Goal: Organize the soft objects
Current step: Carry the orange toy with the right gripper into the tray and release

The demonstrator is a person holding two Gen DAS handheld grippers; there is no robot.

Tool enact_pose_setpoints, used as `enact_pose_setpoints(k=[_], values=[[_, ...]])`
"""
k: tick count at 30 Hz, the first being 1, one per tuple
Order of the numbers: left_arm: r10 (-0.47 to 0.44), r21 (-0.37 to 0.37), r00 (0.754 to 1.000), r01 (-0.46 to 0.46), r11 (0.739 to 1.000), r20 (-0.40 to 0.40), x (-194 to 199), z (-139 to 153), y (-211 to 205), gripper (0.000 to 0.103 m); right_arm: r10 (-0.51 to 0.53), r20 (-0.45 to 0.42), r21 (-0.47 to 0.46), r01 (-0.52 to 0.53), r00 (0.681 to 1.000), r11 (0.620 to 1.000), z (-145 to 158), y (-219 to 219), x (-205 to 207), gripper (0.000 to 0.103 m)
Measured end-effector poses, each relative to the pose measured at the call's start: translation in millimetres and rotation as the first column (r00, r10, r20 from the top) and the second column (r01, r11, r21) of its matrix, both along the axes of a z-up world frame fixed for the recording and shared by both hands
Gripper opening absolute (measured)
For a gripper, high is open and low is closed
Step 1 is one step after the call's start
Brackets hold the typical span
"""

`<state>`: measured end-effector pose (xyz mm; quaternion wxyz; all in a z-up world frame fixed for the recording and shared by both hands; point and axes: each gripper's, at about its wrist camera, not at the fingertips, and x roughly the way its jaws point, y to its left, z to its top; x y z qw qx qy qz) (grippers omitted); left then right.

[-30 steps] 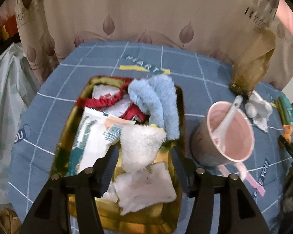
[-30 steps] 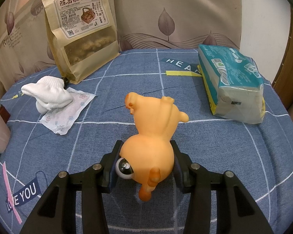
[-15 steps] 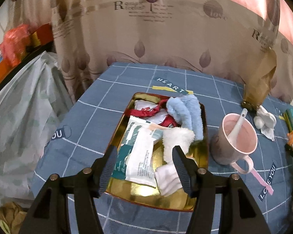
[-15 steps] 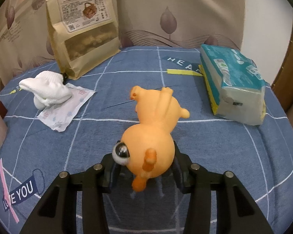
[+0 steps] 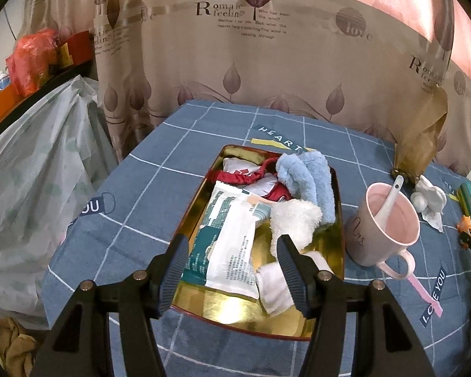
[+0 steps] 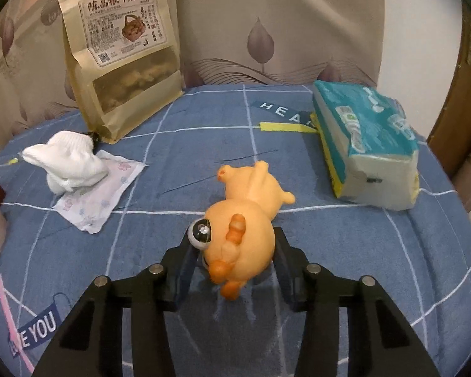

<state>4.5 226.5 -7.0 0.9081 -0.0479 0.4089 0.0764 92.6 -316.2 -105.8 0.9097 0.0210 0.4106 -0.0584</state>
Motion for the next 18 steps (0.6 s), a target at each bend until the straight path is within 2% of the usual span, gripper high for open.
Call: enact_pose_setpoints(k=[7, 13, 18], values=[[0.027, -0.02, 1.0, -0.027, 0.999, -0.003, 0, -3, 12, 0.06, 0.031, 0.022, -0.075, -0.03, 0.999, 0.997, 16, 21, -6, 0.039], [0.079, -0.039, 0.997, -0.079, 0.996, -0.006, -2, -4, 28, 0.06, 0.112, 0.096, -0.078, -0.105, 0.989, 0.991, 64, 57, -14, 0.039], [0.122, -0.056, 0.992, -0.122, 0.991, -0.005, -5, -3, 42, 0.06, 0.244, 0.161, -0.076, -0.235, 0.956, 0.969, 103, 110, -22, 0.039]])
